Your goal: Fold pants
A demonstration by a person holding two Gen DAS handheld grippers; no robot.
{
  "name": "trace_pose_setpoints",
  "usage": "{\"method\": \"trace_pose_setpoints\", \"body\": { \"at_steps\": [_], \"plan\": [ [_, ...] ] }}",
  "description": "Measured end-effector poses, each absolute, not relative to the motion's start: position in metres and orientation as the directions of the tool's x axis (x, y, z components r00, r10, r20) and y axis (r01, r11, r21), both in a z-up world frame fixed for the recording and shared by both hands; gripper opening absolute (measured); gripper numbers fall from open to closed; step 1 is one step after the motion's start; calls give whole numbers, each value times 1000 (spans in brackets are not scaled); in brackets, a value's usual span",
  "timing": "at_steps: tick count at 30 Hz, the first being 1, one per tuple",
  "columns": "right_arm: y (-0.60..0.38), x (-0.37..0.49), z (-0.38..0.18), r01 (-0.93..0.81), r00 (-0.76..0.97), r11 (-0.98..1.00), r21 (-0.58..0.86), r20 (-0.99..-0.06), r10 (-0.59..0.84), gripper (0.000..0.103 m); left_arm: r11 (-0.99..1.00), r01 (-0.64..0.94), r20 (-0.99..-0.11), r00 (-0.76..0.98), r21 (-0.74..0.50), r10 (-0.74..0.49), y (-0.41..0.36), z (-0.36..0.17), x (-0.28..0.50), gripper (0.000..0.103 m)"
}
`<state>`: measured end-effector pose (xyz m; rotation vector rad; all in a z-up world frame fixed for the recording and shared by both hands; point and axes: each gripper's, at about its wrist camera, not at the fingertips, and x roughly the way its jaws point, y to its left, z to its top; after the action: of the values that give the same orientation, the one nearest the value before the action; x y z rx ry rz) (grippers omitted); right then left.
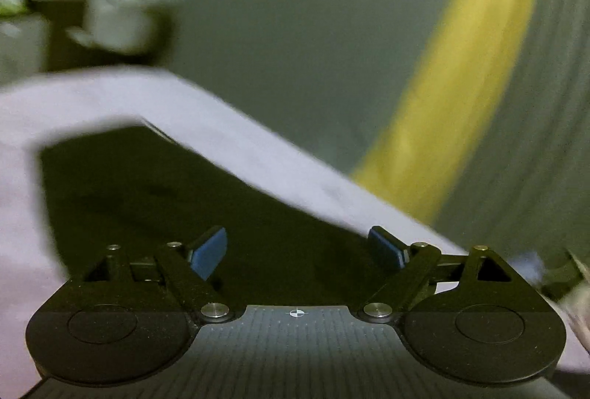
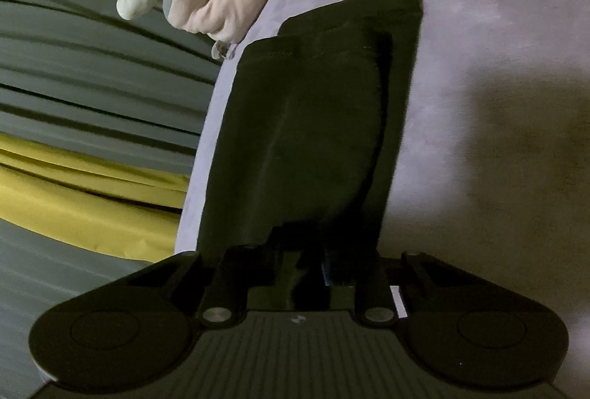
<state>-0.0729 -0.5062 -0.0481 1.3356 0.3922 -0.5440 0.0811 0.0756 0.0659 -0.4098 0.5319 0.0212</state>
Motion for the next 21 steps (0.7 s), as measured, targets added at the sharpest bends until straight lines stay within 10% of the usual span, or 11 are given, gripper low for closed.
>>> {"method": "trace_pose_setpoints", "body": {
  "at_steps": [12,16,21],
  "plan": [
    [-485,-76,19,602,799,514,611,-471,-375,4,931,-123,-628,767,-343,-129,39,27,151,84],
    [-501,-69,-2,770,630,418,482,-681,-374,19,922,-139,-655,741,-360,-144,42,27,165,88],
    [-505,-100,9,828,559,301,473,-661,-500,40,893,-167,-704,682,-417,-201,49,15,189,88]
  ]
}}
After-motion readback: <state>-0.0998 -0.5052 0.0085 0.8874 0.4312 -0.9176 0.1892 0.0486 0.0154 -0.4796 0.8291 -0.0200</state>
